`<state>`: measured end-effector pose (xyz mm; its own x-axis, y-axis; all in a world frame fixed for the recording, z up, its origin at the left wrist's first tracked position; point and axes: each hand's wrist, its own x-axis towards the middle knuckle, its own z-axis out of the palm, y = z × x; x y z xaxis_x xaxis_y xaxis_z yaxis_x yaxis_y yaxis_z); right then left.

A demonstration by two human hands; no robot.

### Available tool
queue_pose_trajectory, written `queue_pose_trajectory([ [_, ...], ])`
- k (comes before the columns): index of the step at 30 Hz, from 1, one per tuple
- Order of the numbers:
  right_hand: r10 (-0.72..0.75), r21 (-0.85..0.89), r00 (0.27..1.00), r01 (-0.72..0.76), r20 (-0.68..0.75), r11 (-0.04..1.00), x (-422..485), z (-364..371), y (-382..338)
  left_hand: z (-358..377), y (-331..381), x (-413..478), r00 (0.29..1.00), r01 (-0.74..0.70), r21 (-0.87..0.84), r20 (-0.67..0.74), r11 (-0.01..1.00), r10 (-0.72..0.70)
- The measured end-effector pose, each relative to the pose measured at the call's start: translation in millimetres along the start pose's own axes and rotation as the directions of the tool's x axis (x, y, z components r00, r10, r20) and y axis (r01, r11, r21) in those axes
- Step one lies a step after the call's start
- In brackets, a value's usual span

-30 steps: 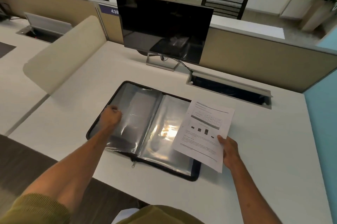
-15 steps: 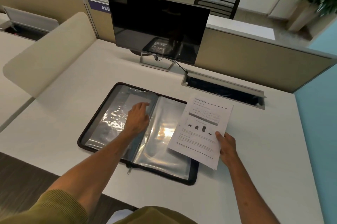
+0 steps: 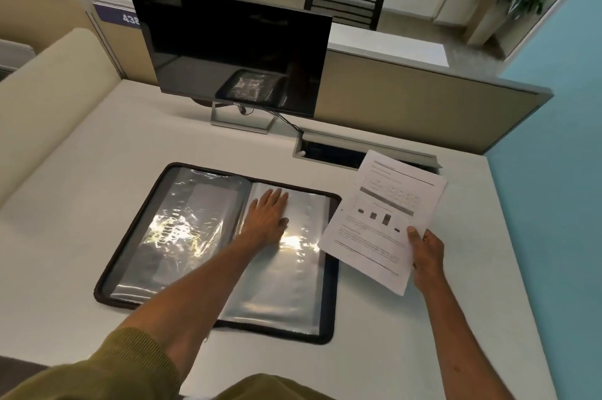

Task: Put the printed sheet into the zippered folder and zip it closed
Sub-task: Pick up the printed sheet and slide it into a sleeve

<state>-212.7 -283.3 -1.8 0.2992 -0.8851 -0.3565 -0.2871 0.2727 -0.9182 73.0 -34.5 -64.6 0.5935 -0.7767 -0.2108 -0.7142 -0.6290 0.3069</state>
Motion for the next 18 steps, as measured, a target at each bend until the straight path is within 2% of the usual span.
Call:
queue_pose_trajectory([
  [8,0.087,0.006,0.996,-0.087,-0.024,0.996,-6,-13,32,15,9,19,0.993,0.008,0.077,0.117,0.997,-0.017],
  [14,0.115,0.015,0.993,-0.115,0.009,0.993,-2,-1,33,14,4,10,0.998,-0.004,0.088,0.055,0.996,-0.001],
  [18,0.101,0.018,0.995,-0.102,0.026,0.995,8,9,22,2,2,4,0.998,-0.009,0.058,-0.061,0.998,0.013],
])
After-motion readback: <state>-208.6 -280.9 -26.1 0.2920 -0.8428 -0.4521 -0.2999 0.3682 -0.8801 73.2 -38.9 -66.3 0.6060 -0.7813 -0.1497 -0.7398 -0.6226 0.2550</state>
